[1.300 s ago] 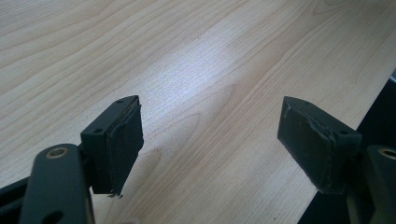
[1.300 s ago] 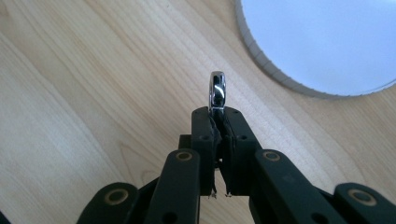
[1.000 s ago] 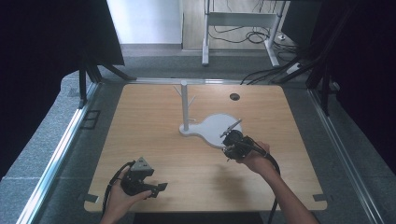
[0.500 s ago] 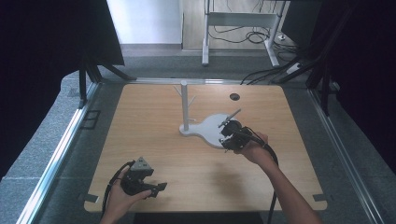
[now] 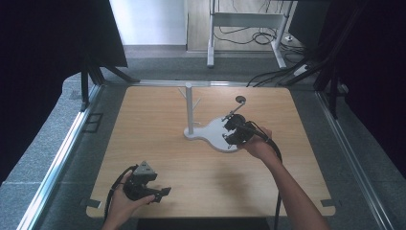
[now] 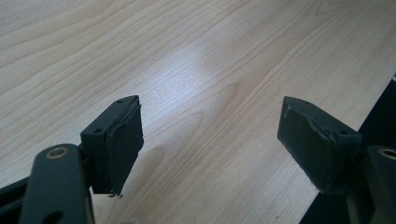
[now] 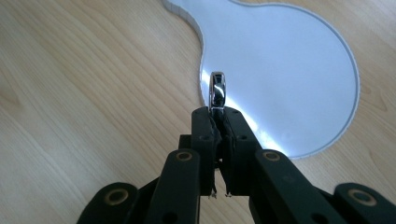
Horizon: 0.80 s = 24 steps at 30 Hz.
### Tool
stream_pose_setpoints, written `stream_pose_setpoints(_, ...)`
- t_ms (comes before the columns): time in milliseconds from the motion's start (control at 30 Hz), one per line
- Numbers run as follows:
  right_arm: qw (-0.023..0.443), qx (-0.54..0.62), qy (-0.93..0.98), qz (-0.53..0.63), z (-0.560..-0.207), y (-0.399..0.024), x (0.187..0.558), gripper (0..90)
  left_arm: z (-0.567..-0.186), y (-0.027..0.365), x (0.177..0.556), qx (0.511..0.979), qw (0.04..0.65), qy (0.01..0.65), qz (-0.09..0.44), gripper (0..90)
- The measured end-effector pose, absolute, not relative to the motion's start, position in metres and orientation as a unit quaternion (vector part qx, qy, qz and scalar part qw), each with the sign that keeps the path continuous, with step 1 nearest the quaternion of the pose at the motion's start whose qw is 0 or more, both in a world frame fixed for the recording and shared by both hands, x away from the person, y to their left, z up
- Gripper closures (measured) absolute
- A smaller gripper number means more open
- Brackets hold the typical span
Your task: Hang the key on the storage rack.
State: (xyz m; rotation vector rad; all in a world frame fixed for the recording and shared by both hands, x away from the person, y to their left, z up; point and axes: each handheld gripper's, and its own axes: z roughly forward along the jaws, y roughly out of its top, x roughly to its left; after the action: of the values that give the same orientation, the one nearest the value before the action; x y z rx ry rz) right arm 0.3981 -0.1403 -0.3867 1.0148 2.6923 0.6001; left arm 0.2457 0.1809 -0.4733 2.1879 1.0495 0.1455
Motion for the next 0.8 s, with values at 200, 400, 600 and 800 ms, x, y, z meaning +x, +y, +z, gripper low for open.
stream_pose_setpoints(200,0.104,0.339,0.913,0.203,-0.381,-0.132,0.404,84.5,-0.473,0.181,0.245,0.844,0.349,0.404,0.056,22.9)
stream_pose_setpoints(400,0.107,0.338,0.913,0.203,-0.376,-0.126,0.409,84.6,-0.472,0.182,0.245,0.843,0.35,0.404,0.056,22.9)
stream_pose_setpoints(600,0.109,0.337,0.913,0.202,-0.373,-0.121,0.413,84.5,-0.472,0.181,0.245,0.844,0.351,0.403,0.055,22.9)
stream_pose_setpoints(800,0.107,0.339,0.912,0.203,-0.37,-0.116,0.416,84.6,-0.472,0.181,0.245,0.845,0.35,0.402,0.054,22.9)
